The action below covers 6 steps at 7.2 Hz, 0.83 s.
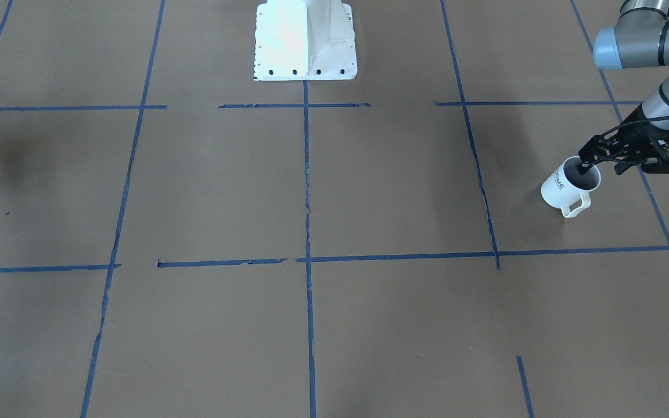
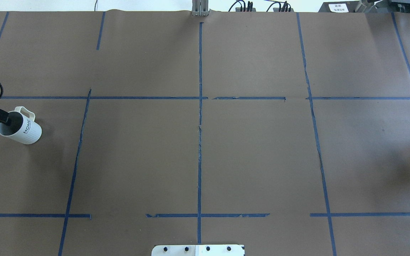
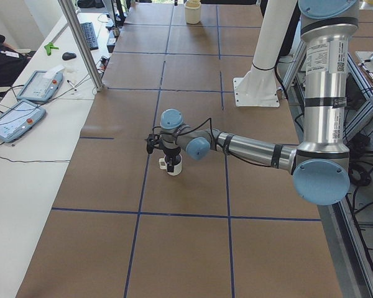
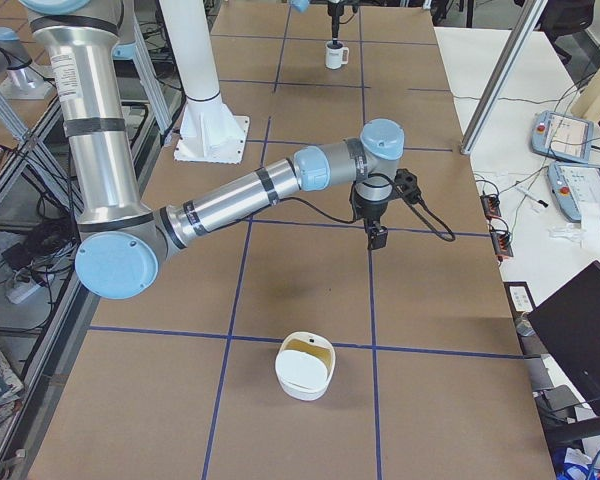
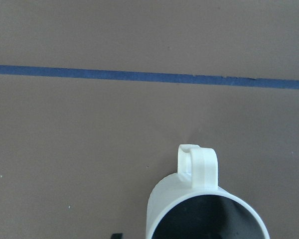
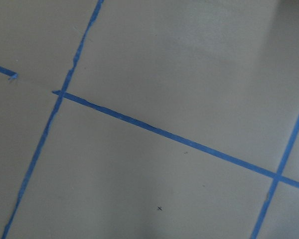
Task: Left arm hands cup to right arm to dump lemon
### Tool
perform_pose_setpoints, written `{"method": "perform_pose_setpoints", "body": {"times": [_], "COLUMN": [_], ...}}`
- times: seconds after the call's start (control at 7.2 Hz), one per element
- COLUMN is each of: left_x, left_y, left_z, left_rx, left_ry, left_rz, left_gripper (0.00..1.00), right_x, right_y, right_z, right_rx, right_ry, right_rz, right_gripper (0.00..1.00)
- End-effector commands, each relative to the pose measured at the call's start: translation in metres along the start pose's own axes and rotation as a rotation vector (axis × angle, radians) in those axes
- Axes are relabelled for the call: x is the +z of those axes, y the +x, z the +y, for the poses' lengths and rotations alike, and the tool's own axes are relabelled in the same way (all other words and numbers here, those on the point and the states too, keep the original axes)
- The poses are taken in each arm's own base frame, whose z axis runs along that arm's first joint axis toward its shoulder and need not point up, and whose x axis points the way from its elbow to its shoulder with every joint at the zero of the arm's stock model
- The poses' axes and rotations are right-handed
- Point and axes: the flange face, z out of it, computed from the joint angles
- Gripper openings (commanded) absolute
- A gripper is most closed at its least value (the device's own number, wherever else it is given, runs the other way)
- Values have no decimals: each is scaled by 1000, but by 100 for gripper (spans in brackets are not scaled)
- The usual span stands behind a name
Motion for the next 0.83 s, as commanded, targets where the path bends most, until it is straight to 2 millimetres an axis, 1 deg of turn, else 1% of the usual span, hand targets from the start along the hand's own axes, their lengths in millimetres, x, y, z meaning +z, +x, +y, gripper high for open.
{"method": "perform_pose_setpoints", "body": {"times": [0.0, 0.14, 0.28, 0.42, 0.56, 0.69], "left_x": [-47, -73, -98, -108, -106, -105], "left_y": [-93, -134, -160, -179, -188, -188], "left_z": [7, 14, 22, 33, 44, 45], "left_rx": [126, 118, 97, 90, 77, 77], "left_ry": [-52, -69, -73, -78, -81, -81], "left_rz": [-49, -37, -40, -41, -40, -35], "left_gripper": [100, 100, 100, 100, 100, 100], "right_x": [-4, -5, 0, 4, 17, 25], "right_y": [51, 63, 75, 82, 91, 94], "right_z": [47, 63, 80, 95, 116, 134], "right_rx": [41, 52, 60, 86, 142, 167], "right_ry": [-5, -7, -18, -29, -62, -79], "right_rz": [15, 17, 18, 16, 12, 9], "right_gripper": [100, 100, 100, 100, 100, 100]}}
